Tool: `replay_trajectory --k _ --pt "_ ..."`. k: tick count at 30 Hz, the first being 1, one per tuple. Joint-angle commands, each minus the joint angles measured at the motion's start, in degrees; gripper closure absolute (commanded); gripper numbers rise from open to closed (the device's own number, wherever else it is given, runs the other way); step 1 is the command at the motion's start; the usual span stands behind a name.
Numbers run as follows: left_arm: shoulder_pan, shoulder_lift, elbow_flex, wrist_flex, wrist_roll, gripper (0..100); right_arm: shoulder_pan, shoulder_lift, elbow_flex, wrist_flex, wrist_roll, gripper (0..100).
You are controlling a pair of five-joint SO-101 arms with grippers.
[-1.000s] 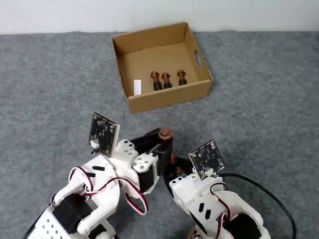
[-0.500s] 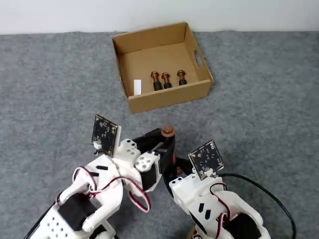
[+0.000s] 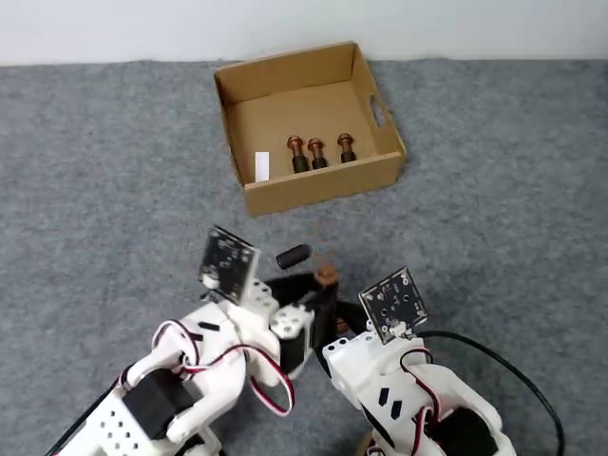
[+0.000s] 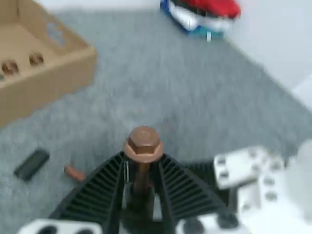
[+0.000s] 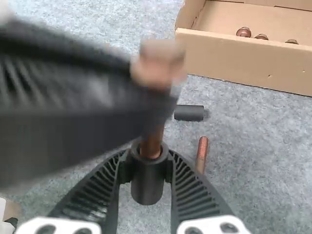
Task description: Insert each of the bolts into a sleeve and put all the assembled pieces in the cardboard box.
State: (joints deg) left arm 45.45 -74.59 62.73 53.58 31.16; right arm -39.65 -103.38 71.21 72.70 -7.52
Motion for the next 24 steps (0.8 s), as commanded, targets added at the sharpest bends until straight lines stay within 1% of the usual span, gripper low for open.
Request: replay_trajectory --k 1,4,8,10,13,15,18,24 --pt "2.55 -0.53 -0.75 5.1 0.09 100 -0.04 -0.31 -0.53 -1.45 0.53 99.1" --pt "2.64 -0.09 -0.22 7.56 -2.29 100 -0.04 -0.31 -0.53 -1.45 0.53 99.1" --pt "2.55 -0.53 2.68 7.82 -3.52 99 -0.04 -0.31 -0.44 -1.45 0.53 99.1" --pt "2.37 -0.53 3.21 7.82 -3.52 93 0.04 -0.31 -0.44 -1.45 0.53 99.1" --pt "2.37 -0.44 2.86 8.53 -3.52 76 0.04 -0.31 -0.44 -1.45 0.53 99.1" --pt "2.29 -0.18 2.07 9.58 -3.52 68 0.04 -0.31 -0.35 -1.45 0.53 99.1" --pt "1.58 -0.44 -0.31 10.99 -3.34 67 0.04 -0.31 -0.35 -1.45 0.53 99.1" --pt "-4.22 -0.09 -9.45 11.87 -3.52 67 0.13 -0.22 -0.26 -1.45 0.53 99.1"
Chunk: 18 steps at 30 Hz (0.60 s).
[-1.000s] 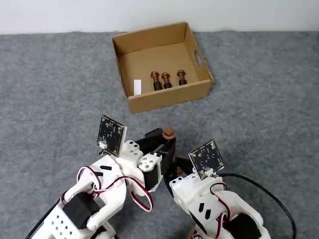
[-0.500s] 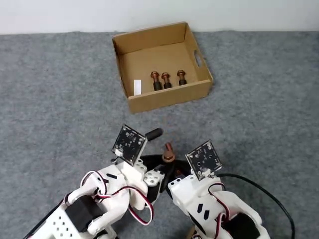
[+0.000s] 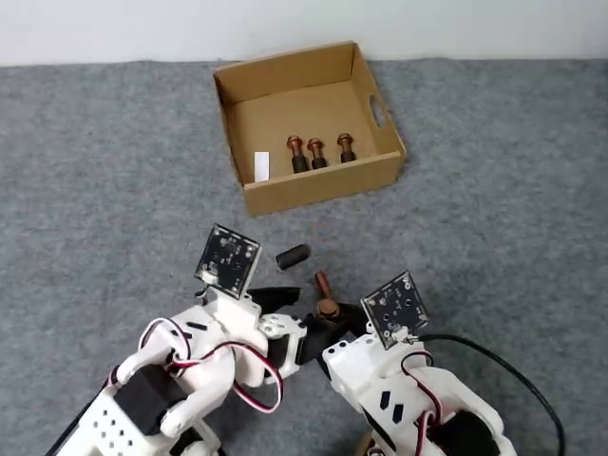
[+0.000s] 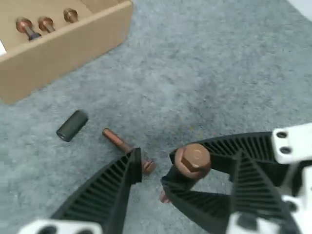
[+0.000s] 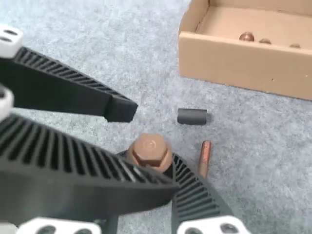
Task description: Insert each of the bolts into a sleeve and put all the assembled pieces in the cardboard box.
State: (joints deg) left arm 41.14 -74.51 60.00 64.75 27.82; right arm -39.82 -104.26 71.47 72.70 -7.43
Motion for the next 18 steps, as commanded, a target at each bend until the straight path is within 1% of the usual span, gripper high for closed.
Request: replay_trajectory --k 1,4,6,8,9,11,12,13,15,18 --pt "-0.35 -0.18 -8.13 1.76 -0.26 67 0.31 0.75 -0.53 -1.45 0.44 99.1" --pt "-2.46 -0.53 -11.47 4.48 -0.18 68 1.54 0.92 -0.53 -1.45 0.44 99.1" --pt "-6.07 -0.62 -12.18 5.19 -0.18 71 3.56 0.92 -0.53 -1.45 0.26 99.1" --pt "-11.16 -0.7 -11.74 5.19 -0.26 80 5.76 0.92 -0.53 -1.45 0.18 99.1" --pt "-13.89 -0.7 -11.47 5.19 -0.35 86 6.9 0.92 -0.53 -1.45 0.09 99.1" --pt "-18.64 -0.7 -10.59 5.19 -2.73 99 9.19 0.92 -0.7 -1.45 0.09 99.1" --pt "-20.75 -0.7 -9.27 5.19 -3.78 100 10.51 0.92 -0.79 -1.45 0.09 99.1" --pt "-22.68 -0.7 -7.6 5.19 -4.48 98 11.74 0.92 -0.88 -1.54 0.09 99.1" --pt "-26.46 -0.7 -3.65 4.75 -4.84 99 13.76 1.01 -1.05 -1.54 0.09 99.1" --pt "-30.77 -0.7 3.21 4.57 -8.26 100 15.08 1.19 -2.73 -1.63 0.09 99.1"
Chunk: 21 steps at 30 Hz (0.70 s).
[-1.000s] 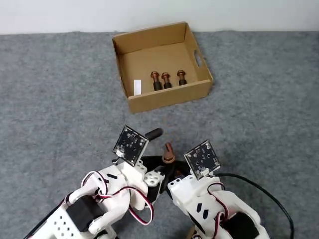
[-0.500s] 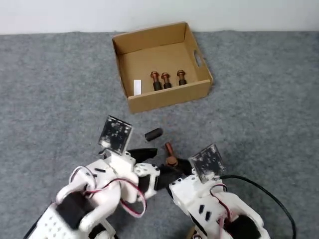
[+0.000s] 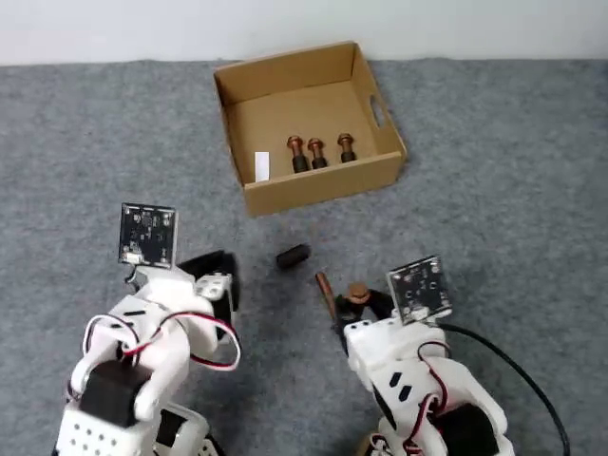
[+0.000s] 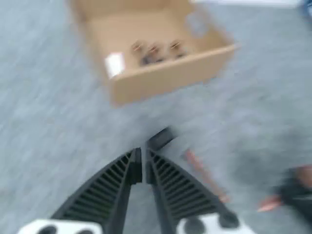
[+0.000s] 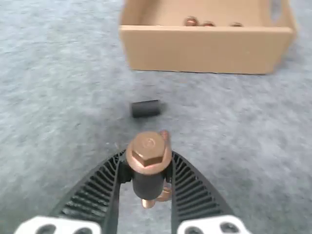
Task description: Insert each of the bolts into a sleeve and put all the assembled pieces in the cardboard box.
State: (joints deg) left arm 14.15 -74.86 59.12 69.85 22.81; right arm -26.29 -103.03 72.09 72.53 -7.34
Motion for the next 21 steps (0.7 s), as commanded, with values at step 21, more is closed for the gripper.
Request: replay_trajectory --k 21 --pt "-16.35 -0.35 33.27 -24.62 -12.48 99 8.4 67.47 -49.23 -33.8 0.35 99.1"
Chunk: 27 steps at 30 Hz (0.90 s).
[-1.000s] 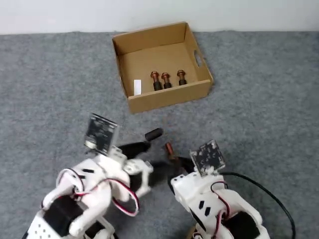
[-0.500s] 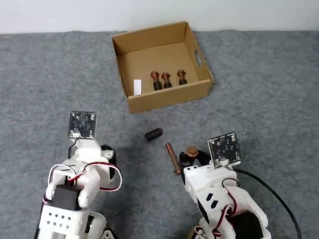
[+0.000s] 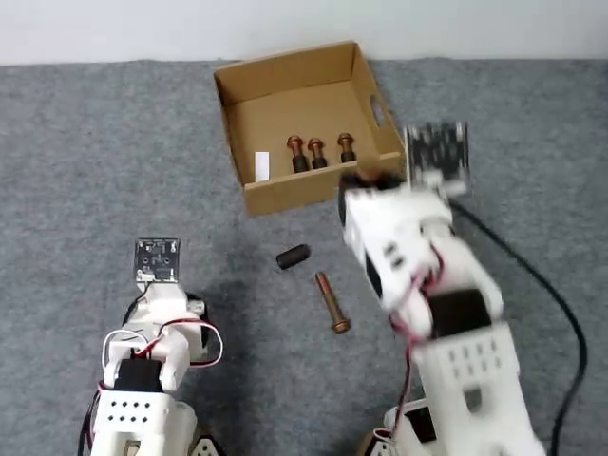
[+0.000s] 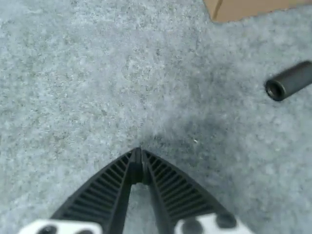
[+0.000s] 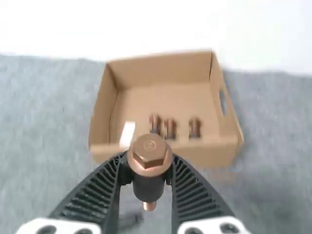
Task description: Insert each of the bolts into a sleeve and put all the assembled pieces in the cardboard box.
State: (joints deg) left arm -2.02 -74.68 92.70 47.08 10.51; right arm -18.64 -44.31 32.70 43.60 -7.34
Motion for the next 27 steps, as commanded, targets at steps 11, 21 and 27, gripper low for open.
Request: replay_trajectory --k 11,21,27 --pt "-0.18 -0.53 -0.22 -1.93 -0.18 99 0.75 43.65 -30.07 -15.87 13.89 99.1" --pt "-0.18 -0.53 -0.22 -2.11 -0.18 99 0.84 66.86 -40.79 -15.69 32.79 99.1" --pt "-0.26 -0.53 -0.13 -2.73 -0.18 99 0.57 73.45 -43.52 -12.44 37.98 98.9"
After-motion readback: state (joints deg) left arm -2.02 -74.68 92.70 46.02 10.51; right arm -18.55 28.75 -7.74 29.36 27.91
